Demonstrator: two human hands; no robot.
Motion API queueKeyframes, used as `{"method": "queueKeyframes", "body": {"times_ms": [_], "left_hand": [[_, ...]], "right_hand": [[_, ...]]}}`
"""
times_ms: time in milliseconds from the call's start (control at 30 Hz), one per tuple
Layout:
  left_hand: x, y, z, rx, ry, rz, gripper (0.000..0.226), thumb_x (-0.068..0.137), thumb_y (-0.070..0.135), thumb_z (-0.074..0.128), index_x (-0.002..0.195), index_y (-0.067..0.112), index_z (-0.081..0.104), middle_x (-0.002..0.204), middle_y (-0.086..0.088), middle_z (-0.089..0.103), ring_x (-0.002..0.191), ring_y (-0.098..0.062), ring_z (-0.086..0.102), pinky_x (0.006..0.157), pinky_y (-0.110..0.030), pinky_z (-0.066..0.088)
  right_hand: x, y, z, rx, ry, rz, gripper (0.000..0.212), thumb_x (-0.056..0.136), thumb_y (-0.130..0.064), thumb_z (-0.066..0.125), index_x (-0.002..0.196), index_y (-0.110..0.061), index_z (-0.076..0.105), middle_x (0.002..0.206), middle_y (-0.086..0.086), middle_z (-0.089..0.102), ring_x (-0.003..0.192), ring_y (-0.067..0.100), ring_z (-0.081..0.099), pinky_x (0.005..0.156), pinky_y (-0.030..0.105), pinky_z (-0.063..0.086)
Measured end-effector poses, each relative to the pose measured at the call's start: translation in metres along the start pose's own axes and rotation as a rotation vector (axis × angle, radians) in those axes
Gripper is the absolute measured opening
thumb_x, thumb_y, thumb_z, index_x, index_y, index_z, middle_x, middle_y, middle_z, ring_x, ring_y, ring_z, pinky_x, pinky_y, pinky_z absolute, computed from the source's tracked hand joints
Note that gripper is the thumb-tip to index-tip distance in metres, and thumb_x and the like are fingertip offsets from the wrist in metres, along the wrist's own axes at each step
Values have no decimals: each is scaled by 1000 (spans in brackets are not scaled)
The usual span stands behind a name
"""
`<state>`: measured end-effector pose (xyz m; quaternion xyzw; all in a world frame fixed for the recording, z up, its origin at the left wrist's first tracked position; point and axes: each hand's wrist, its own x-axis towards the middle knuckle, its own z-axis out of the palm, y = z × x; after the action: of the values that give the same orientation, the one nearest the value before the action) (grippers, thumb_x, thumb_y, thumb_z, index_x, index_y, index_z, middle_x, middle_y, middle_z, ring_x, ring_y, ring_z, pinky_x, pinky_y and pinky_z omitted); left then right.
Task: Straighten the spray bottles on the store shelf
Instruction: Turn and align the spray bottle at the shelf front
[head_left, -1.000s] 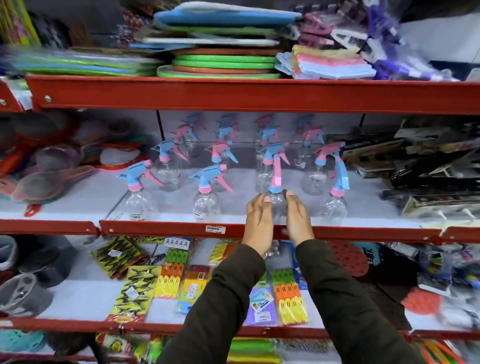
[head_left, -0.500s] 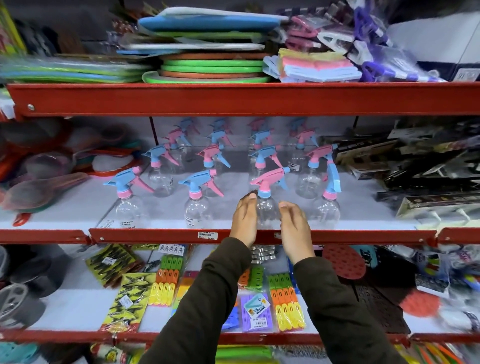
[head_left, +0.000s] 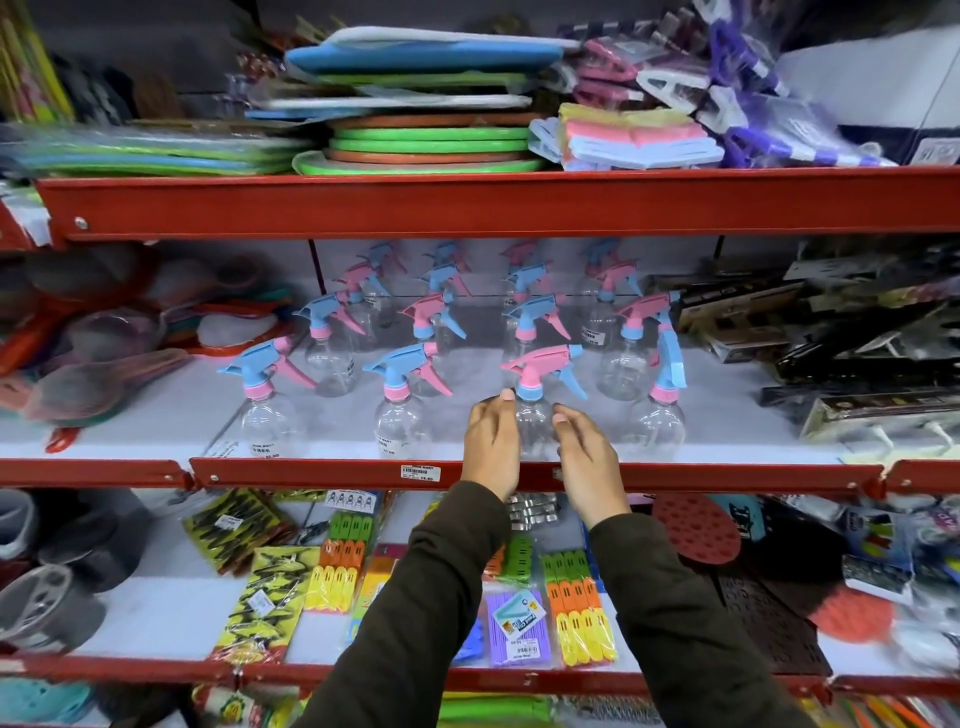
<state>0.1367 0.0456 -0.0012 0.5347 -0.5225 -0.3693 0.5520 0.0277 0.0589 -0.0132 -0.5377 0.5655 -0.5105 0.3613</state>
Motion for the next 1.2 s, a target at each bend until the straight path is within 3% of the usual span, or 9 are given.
{"method": "queueKeyframes", "body": {"times_ms": [133, 333, 433, 533, 600, 733, 933, 1033, 1200], "left_hand": [[-6, -3, 1, 59, 21, 53, 41, 102, 33, 34, 134, 16, 53, 132, -3, 52, 129, -15, 46, 108, -22, 28], [-21, -6, 10, 63, 241, 191, 45, 93, 54, 38, 131, 34, 50, 135, 6, 45, 132, -20, 43, 115, -44, 34], [-32, 0, 20, 36, 287, 254, 34, 97, 41, 43, 128, 30, 53, 130, 7, 48, 129, -18, 44, 112, -38, 36], [-46, 8, 42, -16, 298, 313, 27, 99, 33, 43, 121, 26, 57, 124, 6, 54, 124, -13, 49, 106, -27, 38], [-53, 11, 60, -46, 276, 332, 26, 100, 30, 42, 117, 22, 60, 120, 4, 56, 119, -5, 51, 99, -14, 36], [-59, 14, 98, -19, 116, 289, 31, 101, 28, 40, 123, 18, 60, 128, -1, 57, 116, 6, 49, 95, -1, 30], [-50, 11, 139, 170, -40, 112, 49, 99, 36, 32, 138, 11, 49, 142, -10, 51, 136, -23, 42, 116, -31, 26], [-46, 10, 145, 161, -42, 62, 46, 102, 31, 33, 142, 10, 43, 148, -11, 46, 140, -23, 38, 114, -24, 22], [-37, 14, 148, 89, -67, 18, 42, 103, 26, 33, 139, 10, 48, 145, -9, 50, 137, -21, 43, 111, -21, 26]], "right_hand": [[-4, -2, -3, 14, -8, -19, 39, 104, -28, 45, 140, -17, 53, 148, 8, 52, 123, 10, 48, 103, 22, 32], [-21, 1, -18, 74, 52, -96, 36, 105, -25, 42, 139, -21, 52, 146, 5, 48, 125, 10, 48, 108, 27, 35], [-29, 7, -33, 97, 112, -144, 33, 105, -24, 42, 135, -21, 56, 139, 4, 52, 126, 13, 50, 108, 26, 37], [-34, 18, -57, 115, 199, -174, 24, 104, -23, 44, 123, -22, 59, 130, 2, 49, 124, 16, 48, 98, 9, 33], [-33, 23, -75, 120, 260, -171, 15, 104, -21, 46, 114, -26, 56, 125, 0, 44, 122, 19, 45, 92, 6, 32], [-13, 32, -112, 97, 275, -113, 19, 104, -25, 45, 120, -25, 54, 130, 3, 44, 128, 24, 42, 105, 29, 31], [20, 26, -136, 13, 20, 0, 47, 104, -38, 37, 146, -18, 48, 151, 8, 47, 143, 23, 41, 123, 36, 26], [24, 30, -134, 7, -44, 7, 59, 94, -51, 38, 141, -19, 53, 148, 7, 55, 138, 24, 49, 122, 47, 33], [11, 31, -145, -10, -17, -24, 44, 106, -29, 39, 147, -16, 48, 150, 11, 46, 135, 19, 46, 115, 28, 30]]}}
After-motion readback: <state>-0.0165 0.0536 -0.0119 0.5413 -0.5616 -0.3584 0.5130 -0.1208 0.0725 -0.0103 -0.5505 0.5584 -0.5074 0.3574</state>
